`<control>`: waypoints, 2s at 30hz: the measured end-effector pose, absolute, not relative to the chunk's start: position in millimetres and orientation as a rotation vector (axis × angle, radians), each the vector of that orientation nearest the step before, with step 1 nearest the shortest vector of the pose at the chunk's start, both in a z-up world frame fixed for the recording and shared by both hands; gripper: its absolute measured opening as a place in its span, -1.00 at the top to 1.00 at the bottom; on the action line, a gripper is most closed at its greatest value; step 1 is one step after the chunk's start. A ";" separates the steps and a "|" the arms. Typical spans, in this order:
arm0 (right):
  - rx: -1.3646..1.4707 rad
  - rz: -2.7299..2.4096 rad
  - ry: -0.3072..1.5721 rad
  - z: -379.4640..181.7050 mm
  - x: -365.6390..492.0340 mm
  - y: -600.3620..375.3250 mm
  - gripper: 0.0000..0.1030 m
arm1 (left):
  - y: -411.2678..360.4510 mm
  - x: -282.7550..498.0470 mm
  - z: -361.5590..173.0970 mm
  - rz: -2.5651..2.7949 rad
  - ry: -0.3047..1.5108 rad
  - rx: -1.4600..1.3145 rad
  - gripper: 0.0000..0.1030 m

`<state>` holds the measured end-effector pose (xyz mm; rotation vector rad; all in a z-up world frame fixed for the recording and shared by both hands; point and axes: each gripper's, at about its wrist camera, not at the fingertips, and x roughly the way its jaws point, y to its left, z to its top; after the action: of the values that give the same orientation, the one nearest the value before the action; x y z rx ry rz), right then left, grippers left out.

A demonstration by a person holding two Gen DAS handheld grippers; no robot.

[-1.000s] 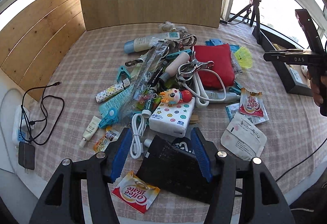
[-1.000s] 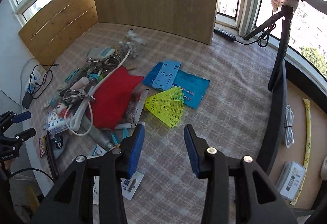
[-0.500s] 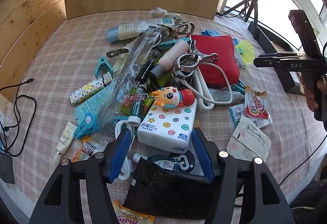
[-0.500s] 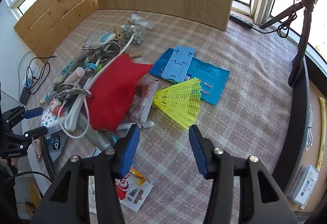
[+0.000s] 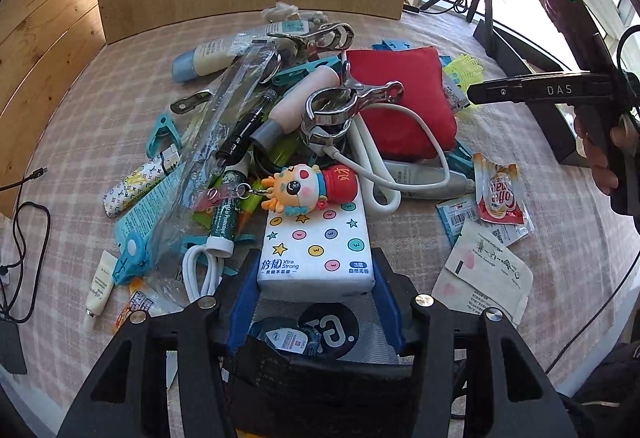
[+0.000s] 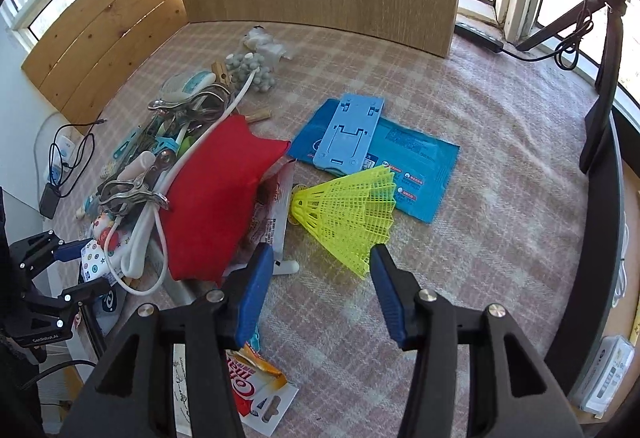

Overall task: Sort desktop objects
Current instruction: 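Grasp the white dotted tissue pack with the left tool, then grasp the yellow shuttlecock with the right tool while the left tool holds the tissue pack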

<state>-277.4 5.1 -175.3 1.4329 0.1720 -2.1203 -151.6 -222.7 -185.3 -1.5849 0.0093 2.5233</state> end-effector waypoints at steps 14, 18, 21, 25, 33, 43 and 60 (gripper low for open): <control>1.330 -2.076 0.191 -175.1 -283.9 8.5 0.06 | -223.0 -141.6 -174.0 2.546 -0.021 -1.564 0.07; 1.347 -2.018 0.178 -176.8 -280.8 6.6 0.74 | -220.4 -140.2 -172.3 2.558 -0.022 -1.562 0.07; 1.341 -2.012 0.143 -175.3 -275.4 8.6 0.92 | -218.7 -138.6 -169.0 2.575 -0.023 -1.556 0.08; 1.296 -2.043 0.129 -163.5 -264.7 14.4 0.96 | -218.7 -132.6 -158.5 2.607 -0.032 -1.524 0.09; 1.178 -2.140 0.013 -114.8 -250.3 48.5 0.98 | -214.0 -121.3 -120.7 2.657 -0.054 -1.416 0.09; 1.216 -2.159 -0.028 -103.6 -244.2 90.3 0.93 | -165.7 -131.4 -86.6 2.641 0.077 -1.270 0.09; 1.372 -2.050 0.090 -181.9 -280.9 13.1 0.35 | -177.7 -125.7 -114.7 2.658 0.051 -1.377 0.09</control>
<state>-280.9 13.1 -181.9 1.3720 0.0903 -2.0496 -125.7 -177.7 -114.7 -1.3766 0.0507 2.6583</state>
